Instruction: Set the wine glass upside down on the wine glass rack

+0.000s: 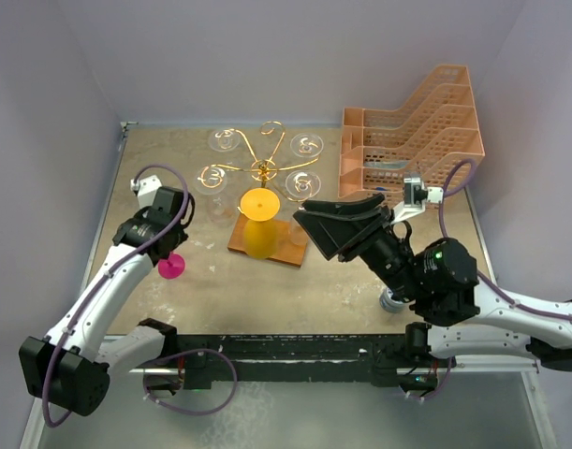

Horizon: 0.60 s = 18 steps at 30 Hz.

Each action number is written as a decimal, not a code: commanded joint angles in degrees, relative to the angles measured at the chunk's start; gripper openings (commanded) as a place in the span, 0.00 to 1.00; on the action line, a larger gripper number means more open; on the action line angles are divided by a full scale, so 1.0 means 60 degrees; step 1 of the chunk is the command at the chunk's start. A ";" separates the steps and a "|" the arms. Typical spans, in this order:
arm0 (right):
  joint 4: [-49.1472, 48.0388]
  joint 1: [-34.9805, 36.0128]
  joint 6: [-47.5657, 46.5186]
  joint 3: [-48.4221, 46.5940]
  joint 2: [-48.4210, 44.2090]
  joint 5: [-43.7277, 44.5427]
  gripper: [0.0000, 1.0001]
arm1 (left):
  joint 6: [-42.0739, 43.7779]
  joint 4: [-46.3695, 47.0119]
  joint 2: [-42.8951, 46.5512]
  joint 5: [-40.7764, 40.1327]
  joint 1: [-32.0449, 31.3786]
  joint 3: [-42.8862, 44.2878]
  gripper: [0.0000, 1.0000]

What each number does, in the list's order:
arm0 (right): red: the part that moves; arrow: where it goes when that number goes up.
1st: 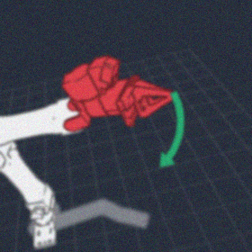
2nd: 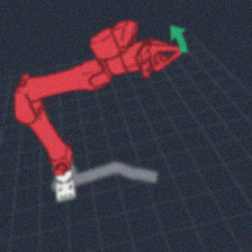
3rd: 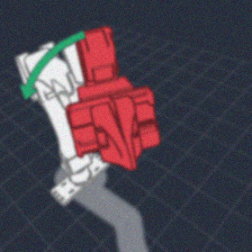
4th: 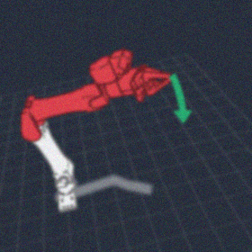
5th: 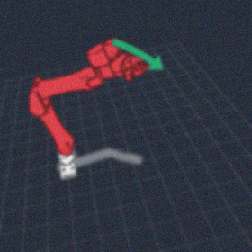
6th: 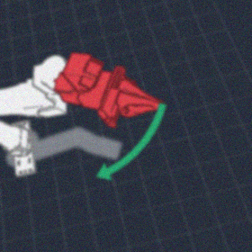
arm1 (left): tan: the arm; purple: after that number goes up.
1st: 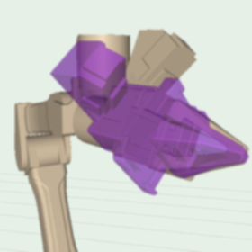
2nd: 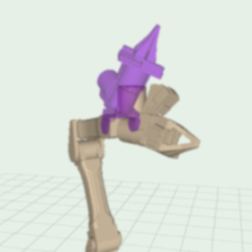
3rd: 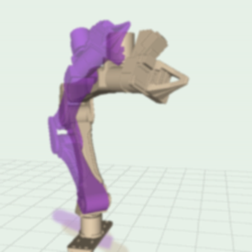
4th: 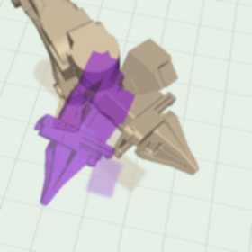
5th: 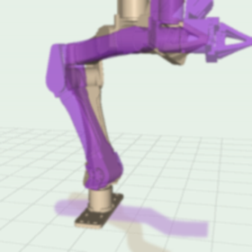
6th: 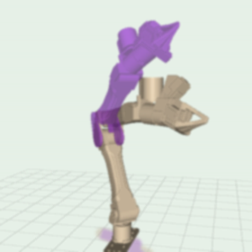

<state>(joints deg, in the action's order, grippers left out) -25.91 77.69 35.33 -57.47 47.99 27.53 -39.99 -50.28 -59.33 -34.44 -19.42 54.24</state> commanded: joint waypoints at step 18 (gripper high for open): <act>-0.0281 0.0017 0.0262 0.0079 -0.0213 0.0203 0.61 | -0.0200 0.0251 0.0452 0.0294 0.1010 0.0360 0.00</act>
<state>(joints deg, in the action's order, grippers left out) -25.89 77.69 36.10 -56.84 47.11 27.55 -40.51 -47.86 -59.20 -29.17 -13.82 51.94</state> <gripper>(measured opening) 0.613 0.011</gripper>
